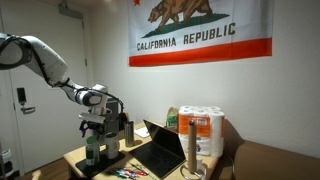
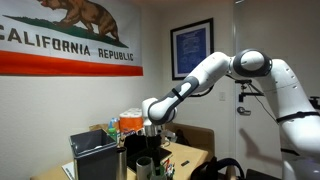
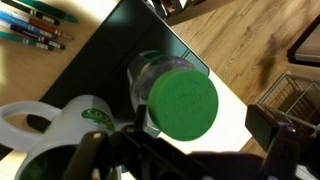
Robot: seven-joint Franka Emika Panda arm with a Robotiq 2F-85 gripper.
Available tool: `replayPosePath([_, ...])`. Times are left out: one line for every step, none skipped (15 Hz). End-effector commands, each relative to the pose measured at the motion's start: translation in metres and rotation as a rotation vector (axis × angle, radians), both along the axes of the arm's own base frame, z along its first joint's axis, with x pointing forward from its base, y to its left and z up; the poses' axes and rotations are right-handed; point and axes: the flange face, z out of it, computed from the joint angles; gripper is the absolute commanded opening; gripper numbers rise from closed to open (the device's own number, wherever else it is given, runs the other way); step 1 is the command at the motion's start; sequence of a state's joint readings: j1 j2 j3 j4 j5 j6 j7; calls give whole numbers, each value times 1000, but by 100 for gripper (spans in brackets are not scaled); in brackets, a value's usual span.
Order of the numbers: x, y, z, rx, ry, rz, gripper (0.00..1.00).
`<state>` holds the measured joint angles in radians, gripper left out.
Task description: Remove the green lid from the jar
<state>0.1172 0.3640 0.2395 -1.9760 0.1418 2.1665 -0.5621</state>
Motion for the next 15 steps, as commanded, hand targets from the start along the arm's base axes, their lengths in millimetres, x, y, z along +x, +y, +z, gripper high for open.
replayPosePath([-3,-3,3,-13,-8,-21,100])
replayPosePath([-3,-4,5,-17,-14,-28,100])
replayPosePath([-4,-5,10,-26,-26,-40,100])
replayPosePath([-6,-7,14,-38,-36,-55,100])
replayPosePath([-7,-8,17,-56,-47,-73,100])
replayPosePath([-8,-10,21,-81,-61,-88,100])
replayPosePath([-9,-11,24,-99,-69,-100,100])
replayPosePath([-10,-11,27,-124,-81,-110,100])
replayPosePath([-12,-10,29,-140,-87,-115,100])
replayPosePath([-14,-9,30,-156,-94,-122,100])
replayPosePath([-17,-7,31,-173,-99,-127,100])
replayPosePath([-20,-4,31,-183,-102,-132,100])
replayPosePath([-23,-1,31,-198,-109,-138,100])
replayPosePath([-26,3,30,-214,-116,-145,100])
replayPosePath([-30,6,30,-224,-118,-151,100])
